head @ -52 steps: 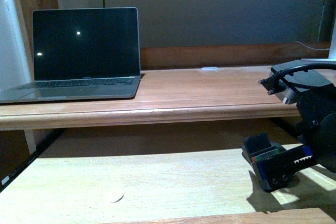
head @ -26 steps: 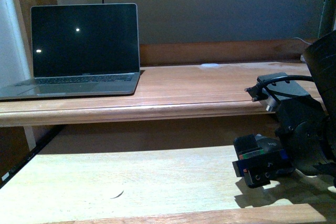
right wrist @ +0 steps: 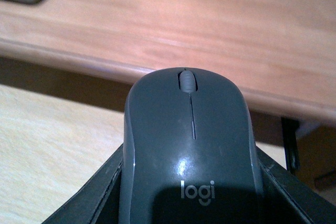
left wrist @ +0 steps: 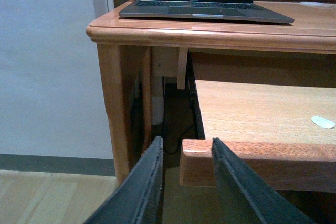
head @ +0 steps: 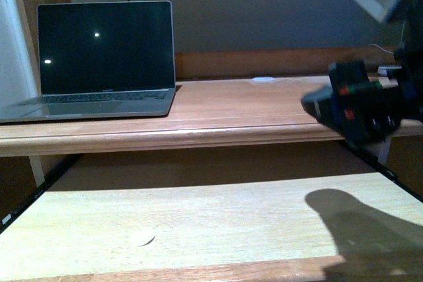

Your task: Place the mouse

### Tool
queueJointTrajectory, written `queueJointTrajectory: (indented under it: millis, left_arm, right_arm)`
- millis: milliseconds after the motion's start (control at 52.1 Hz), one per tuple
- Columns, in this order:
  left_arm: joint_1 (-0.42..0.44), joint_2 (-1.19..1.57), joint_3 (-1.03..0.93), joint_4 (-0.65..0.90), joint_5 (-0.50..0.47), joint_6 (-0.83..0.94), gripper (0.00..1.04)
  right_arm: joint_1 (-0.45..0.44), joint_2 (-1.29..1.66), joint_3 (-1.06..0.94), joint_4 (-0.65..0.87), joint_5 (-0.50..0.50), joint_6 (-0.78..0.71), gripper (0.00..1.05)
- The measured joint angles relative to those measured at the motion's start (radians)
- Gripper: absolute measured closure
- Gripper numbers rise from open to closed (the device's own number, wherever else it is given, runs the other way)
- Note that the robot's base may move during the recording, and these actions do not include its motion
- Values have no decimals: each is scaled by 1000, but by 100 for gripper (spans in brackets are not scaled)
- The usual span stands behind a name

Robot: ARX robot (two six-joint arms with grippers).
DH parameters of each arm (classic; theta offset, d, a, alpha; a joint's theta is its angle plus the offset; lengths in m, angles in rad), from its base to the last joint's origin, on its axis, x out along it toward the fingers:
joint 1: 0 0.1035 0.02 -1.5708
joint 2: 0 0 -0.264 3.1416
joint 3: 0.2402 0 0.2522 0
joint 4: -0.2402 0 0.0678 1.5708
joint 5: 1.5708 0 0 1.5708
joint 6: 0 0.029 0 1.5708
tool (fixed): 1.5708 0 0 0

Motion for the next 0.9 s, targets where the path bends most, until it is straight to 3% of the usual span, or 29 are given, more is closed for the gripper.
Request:
queueJointTrajectory:
  millis: [442, 634, 845, 903]
  left_arm:
    - [0, 0, 0, 0, 0, 1, 6]
    - [0, 0, 0, 0, 0, 2, 8]
    - [0, 0, 0, 0, 0, 2, 8]
    - [0, 0, 0, 0, 0, 2, 8]
  right_arm:
    - [88, 486, 622, -133, 171, 1, 50]
    - [93, 735, 868, -220, 271, 1, 50]
    - [91, 779, 919, -220, 293, 26, 50]
    - [91, 778, 913, -193, 286, 28, 42]
